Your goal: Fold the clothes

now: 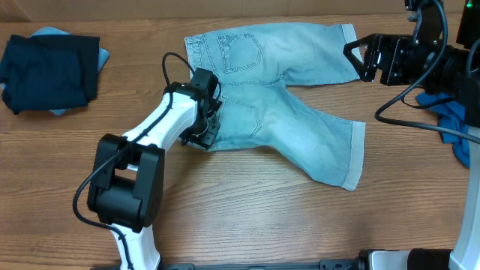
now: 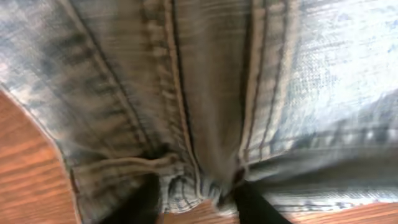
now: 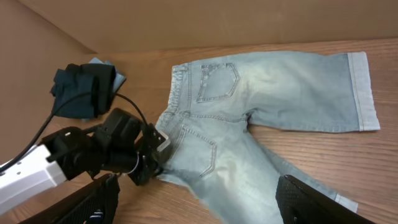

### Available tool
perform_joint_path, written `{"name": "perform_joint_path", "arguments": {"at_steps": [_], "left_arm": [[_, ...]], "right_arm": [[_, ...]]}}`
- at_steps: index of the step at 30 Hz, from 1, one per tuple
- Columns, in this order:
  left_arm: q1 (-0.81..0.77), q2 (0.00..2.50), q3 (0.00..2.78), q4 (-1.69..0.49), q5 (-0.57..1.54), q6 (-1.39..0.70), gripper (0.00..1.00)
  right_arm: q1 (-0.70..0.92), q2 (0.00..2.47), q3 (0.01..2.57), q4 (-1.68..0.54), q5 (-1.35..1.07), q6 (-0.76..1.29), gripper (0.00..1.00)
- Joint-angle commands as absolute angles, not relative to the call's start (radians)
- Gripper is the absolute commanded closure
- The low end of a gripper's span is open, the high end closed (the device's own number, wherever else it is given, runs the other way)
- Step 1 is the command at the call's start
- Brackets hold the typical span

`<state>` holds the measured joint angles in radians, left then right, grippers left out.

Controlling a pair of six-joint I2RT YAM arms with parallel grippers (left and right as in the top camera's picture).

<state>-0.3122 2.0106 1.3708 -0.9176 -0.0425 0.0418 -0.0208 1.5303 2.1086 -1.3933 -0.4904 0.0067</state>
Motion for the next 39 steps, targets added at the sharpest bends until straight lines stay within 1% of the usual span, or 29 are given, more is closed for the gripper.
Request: {"name": "perform_joint_path", "arguments": {"at_steps": [1,3,4,12,17,19,21,23,25,26,28,29,34,36,38,39], "left_arm": [[-0.258,2.101,1.347,-0.988,-0.088,-0.115,0.84],[-0.233,2.106,1.344,-1.013,-0.088,-0.180,0.93],[-0.218,2.106,1.342,-1.029,-0.089,-0.207,0.96],[-0.096,2.105,1.342,-1.186,-0.142,-0.296,0.96],[-0.062,2.103,1.341,-1.277,-0.192,-0.322,0.96],[-0.060,2.096,1.342,-1.285,-0.187,-0.322,0.96],[-0.063,2.075,1.342,-1.253,-0.159,-0.282,0.95],[-0.072,2.032,1.342,-1.193,-0.097,-0.227,0.92],[-0.081,1.972,1.351,-1.147,-0.014,-0.198,0.78],[-0.085,1.939,1.363,-1.137,0.023,-0.197,0.66],[-0.092,1.874,1.396,-1.124,0.082,-0.194,0.56],[-0.094,1.850,1.412,-1.124,0.091,-0.194,0.53],[-0.099,1.692,1.488,-1.147,0.101,-0.194,0.45],[-0.099,1.647,1.491,-1.153,0.101,-0.194,0.43],[-0.099,1.619,1.491,-1.156,0.102,-0.189,0.44],[-0.099,1.608,1.491,-1.156,0.102,-0.187,0.44]], "right_arm": [[-0.023,1.522,2.128,-1.396,-0.488,0.003,0.15],[-0.023,1.522,2.128,-1.399,-0.488,0.003,0.15],[-0.023,1.522,2.128,-1.401,-0.488,0.003,0.15],[-0.023,1.522,2.128,-1.420,-0.488,0.003,0.15],[-0.023,1.522,2.128,-1.445,-0.487,0.003,0.13],[-0.023,1.529,2.127,-1.476,-0.476,0.026,0.10],[-0.023,1.548,2.126,-1.508,-0.421,0.061,0.10],[-0.023,1.571,2.118,-1.524,-0.392,0.082,0.09],[-0.023,1.602,2.085,-1.522,-0.382,0.107,0.09],[-0.023,1.618,2.072,-1.522,-0.382,0.109,0.09],[-0.023,1.655,2.038,-1.524,-0.382,0.115,0.09],[-0.023,1.668,2.024,-1.525,-0.381,0.127,0.09],[-0.022,1.757,1.857,-1.542,-0.367,0.136,0.14],[-0.023,1.777,1.753,-1.521,-0.355,0.135,0.16],[-0.023,1.781,1.636,-1.478,-0.329,0.150,0.18],[-0.023,1.781,1.584,-1.465,-0.332,0.151,0.20]]}}
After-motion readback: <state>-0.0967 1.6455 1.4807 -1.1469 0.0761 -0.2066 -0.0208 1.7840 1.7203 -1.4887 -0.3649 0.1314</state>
